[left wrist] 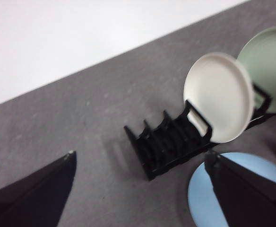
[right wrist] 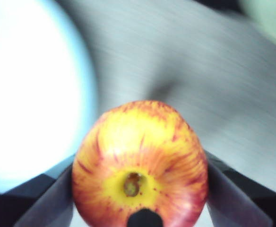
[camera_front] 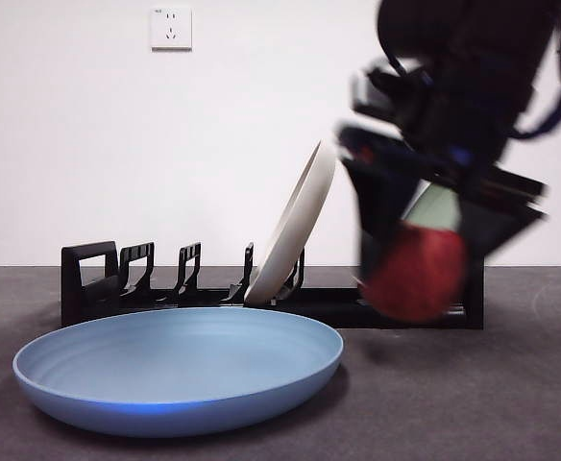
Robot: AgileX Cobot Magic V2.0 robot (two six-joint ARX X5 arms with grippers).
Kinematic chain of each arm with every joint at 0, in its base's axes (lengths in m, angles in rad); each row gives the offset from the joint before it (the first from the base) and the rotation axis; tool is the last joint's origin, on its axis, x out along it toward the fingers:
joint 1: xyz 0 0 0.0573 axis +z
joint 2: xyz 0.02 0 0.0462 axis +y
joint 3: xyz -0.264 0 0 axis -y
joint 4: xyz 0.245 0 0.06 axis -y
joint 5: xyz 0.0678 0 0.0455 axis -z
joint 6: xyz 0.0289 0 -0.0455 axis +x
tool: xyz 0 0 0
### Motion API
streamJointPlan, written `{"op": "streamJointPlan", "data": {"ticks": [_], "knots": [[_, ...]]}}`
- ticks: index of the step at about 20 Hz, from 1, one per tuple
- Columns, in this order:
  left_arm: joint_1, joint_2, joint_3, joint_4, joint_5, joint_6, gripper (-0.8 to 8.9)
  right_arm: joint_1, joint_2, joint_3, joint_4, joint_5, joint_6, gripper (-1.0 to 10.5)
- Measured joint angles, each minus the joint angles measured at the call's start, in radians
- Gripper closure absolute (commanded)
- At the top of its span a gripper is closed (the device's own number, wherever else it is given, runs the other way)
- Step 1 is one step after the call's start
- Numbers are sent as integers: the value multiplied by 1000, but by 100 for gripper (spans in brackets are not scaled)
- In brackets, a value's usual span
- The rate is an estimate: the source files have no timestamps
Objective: Take the blue plate from the plate rack,put the plate on the table,take the apple from the table,put the apple in the plate
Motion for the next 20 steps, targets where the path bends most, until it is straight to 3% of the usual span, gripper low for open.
{"op": "streamJointPlan", "data": {"ticks": [3, 9, 20], "knots": [[55, 12, -138, -2, -70, -44, 451, 94, -1, 85, 7, -20, 0, 958], [182, -124, -287, -8, -75, -124, 451, 240, 27, 203, 141, -21, 0, 959], [205, -373, -315, -254, -77, -335, 451, 261, 320, 227, 182, -18, -11, 958]]}}
